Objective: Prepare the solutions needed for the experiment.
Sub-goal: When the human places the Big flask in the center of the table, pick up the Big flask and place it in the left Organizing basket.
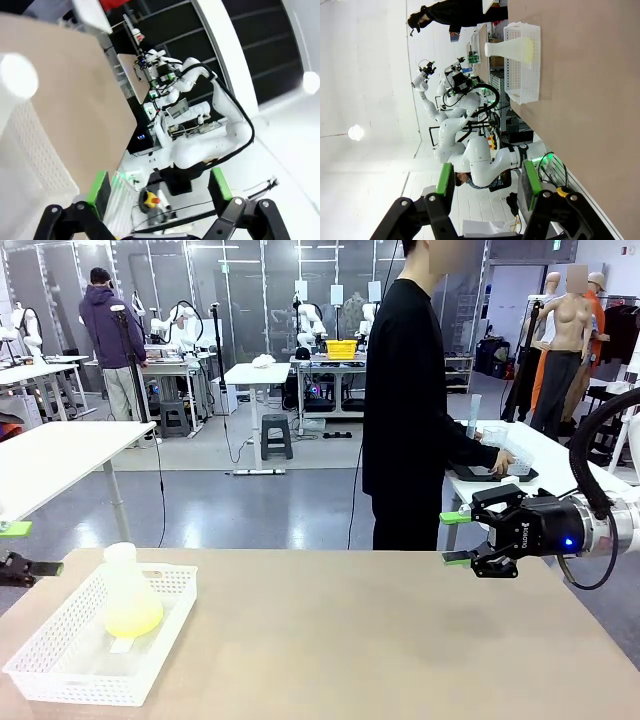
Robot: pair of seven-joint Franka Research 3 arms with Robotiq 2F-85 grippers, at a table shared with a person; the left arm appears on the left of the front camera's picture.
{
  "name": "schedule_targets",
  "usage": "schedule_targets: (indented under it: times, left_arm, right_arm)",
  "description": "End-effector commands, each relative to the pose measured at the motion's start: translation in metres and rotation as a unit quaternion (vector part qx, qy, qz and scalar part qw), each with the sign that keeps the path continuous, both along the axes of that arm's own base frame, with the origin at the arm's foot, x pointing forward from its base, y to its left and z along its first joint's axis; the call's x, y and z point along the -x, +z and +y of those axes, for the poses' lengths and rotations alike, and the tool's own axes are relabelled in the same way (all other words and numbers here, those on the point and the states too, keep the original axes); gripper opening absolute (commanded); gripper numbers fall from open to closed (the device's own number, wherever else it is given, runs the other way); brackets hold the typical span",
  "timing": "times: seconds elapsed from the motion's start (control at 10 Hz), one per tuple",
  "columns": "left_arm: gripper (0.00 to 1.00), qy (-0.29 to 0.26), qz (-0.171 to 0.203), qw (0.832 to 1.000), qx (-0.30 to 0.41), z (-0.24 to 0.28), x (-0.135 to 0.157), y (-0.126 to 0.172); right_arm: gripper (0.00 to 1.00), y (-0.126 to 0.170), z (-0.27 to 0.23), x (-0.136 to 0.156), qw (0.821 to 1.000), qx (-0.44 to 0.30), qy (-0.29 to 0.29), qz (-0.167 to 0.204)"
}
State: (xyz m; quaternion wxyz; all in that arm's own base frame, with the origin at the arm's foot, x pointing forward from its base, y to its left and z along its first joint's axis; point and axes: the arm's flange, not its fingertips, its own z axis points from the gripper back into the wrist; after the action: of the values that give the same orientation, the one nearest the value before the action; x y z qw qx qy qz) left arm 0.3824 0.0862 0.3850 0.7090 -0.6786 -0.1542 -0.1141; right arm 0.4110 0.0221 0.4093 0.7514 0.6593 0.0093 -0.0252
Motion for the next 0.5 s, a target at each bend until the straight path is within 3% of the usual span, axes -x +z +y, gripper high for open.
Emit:
schedule_targets:
  times: [0.0, 0.1, 0.2, 0.4]
  left_arm:
    - [1.0, -0.013, 0.051, 0.999, 0.002, 0.002, -0.002, 0.011]
    - [1.0, -0.032, 0.035, 0.998, -0.029, 0.001, -0.004, 0.012]
    - [1.0, 0.0, 0.037, 0.999, 0.0, -0.003, -0.002, -0.004]
    - [1.0, 0.0, 0.037, 0.999, 0.0, -0.003, -0.002, -0.004]
  right_arm:
    - [0.68, 0.002, 0.001, 0.0, 1.0, -0.003, 0.001, -0.003]
    - [0.68, 0.002, 0.001, 0.0, 1.0, -0.003, 0.001, -0.003]
    - [0.68, 0.002, 0.001, 0.0, 1.0, -0.003, 0.001, -0.003]
    - [0.68, 0.002, 0.001, 0.0, 1.0, -0.003, 0.001, -0.003]
